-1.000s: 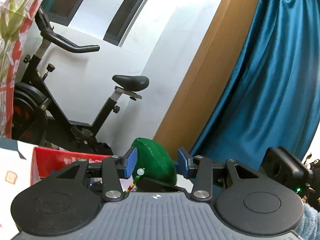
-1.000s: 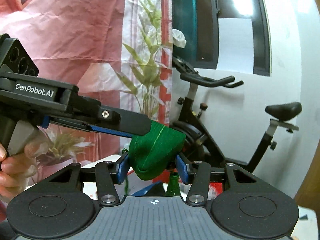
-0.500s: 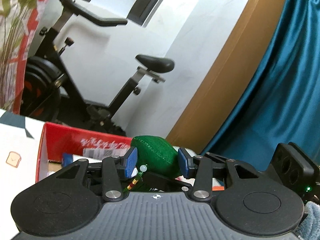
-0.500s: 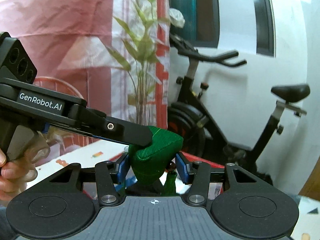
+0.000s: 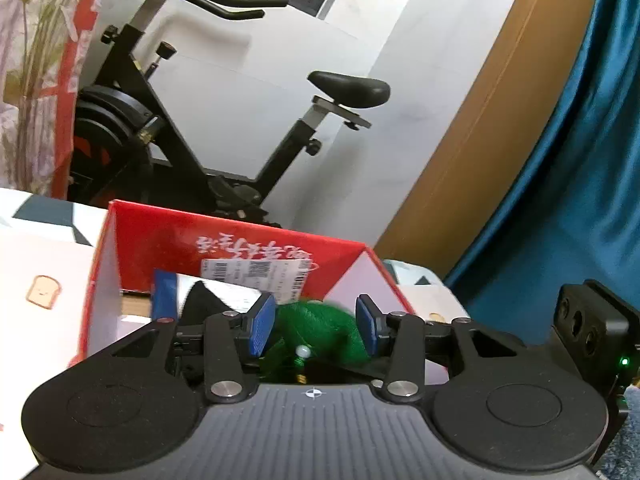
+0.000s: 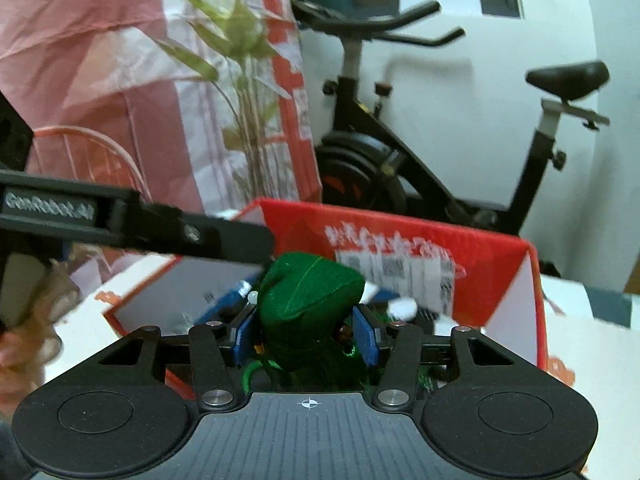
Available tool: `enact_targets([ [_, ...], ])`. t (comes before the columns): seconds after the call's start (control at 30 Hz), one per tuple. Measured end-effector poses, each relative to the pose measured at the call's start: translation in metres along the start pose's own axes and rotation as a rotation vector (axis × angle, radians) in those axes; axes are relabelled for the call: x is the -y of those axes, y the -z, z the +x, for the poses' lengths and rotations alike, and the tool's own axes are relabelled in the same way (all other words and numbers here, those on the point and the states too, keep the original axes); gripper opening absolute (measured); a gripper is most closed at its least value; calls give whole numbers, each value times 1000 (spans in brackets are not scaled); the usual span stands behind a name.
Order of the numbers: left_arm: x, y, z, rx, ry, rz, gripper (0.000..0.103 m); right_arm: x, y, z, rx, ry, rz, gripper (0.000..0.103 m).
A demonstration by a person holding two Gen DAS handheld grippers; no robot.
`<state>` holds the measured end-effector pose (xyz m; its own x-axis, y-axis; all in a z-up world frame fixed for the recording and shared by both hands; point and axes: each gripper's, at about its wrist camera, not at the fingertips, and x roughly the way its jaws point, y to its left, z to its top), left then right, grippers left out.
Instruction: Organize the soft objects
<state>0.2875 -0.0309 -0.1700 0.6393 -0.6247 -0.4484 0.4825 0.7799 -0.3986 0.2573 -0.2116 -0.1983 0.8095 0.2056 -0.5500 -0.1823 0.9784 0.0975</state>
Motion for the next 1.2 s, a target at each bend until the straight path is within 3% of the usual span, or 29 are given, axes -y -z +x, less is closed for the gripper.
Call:
enact_targets([
  [0.13, -3, -1, -5, 6, -42, 17, 53, -1, 7, 0, -41, 69, -20, 59],
  [0.23, -1, -4, -13, 17, -93, 33, 65, -7, 6, -6, -53, 127, -63, 71],
  [0.3, 4, -6, -19, 30, -130, 45, 77, -6, 1, -13, -39, 147, -57, 86],
  [0.43, 13, -13, -33, 66, -207, 79, 97, -7, -11, -38, 19, 189, -40, 103],
  [0.5, 20, -16, -44, 93, -248, 95, 103, -7, -18, -53, 41, 203, -27, 103],
  [0.67, 30, -25, -74, 138, -328, 88, 103, -8, -30, -88, 105, 202, 26, 103],
  [0.77, 38, -28, -90, 152, -381, 91, 103, -11, -35, -108, 141, 243, 56, 103],
  [1.0, 78, -25, -128, 172, -568, 198, 103, -22, -42, -159, 201, 217, 127, 103],
  [1.07, 87, -23, -139, 179, -586, 217, 103, -27, -43, -176, 223, 231, 142, 103],
  [1.2, 101, -18, -170, 202, -553, 194, 103, -42, -43, -209, 282, 269, 121, 103],
])
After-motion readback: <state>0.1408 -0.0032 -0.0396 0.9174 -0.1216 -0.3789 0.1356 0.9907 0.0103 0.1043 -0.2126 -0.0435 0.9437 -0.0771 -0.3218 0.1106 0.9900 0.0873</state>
